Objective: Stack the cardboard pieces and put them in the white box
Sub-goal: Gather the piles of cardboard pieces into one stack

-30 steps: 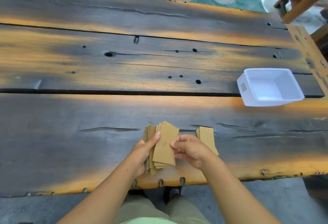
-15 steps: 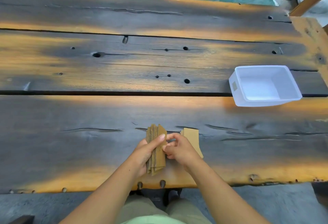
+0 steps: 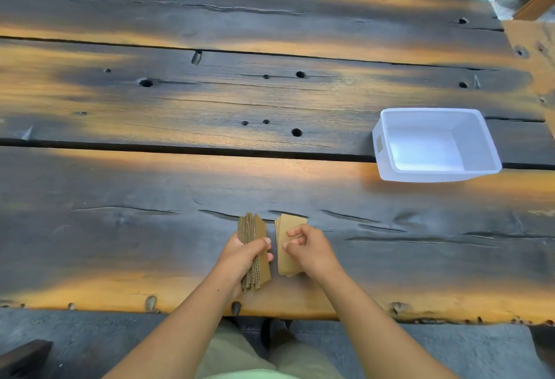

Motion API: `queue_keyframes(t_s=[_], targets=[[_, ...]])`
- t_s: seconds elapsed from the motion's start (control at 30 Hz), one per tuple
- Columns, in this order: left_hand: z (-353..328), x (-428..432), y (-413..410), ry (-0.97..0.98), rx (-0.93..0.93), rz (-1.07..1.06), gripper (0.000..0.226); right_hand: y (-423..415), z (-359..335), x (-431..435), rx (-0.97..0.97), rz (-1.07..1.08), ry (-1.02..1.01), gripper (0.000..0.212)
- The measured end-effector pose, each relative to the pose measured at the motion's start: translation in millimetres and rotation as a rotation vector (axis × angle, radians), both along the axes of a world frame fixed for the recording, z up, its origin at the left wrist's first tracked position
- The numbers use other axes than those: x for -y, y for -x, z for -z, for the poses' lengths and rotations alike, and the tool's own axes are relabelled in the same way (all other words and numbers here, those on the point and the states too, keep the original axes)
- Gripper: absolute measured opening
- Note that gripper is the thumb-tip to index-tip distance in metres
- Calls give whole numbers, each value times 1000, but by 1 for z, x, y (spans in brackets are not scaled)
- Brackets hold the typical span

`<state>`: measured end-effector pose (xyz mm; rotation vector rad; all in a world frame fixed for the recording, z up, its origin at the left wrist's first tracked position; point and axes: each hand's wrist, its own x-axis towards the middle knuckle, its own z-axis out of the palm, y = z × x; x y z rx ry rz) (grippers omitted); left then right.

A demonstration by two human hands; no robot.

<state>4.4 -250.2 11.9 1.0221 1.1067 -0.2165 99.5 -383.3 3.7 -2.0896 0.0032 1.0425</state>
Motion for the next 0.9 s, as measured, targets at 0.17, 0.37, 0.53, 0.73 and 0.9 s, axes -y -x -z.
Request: queue_keyframes(t_s=[0.17, 0.37, 0.53, 0.73, 0.9], targets=[[10, 1, -3, -54, -68, -21, 28, -5, 10, 9, 127, 37, 132, 29], [17, 3, -13, -75, -102, 51, 21, -6, 16, 8, 78, 74, 271, 36], [20, 6, -20, -76, -100, 75, 18, -6, 21, 3, 55, 130, 314, 35], [23, 6, -21, -41, -107, 52, 10, 3, 26, -9, 61, 145, 345, 15], [26, 0, -18, 45, -103, -2, 23, 8, 29, -7, 71, 132, 333, 14]])
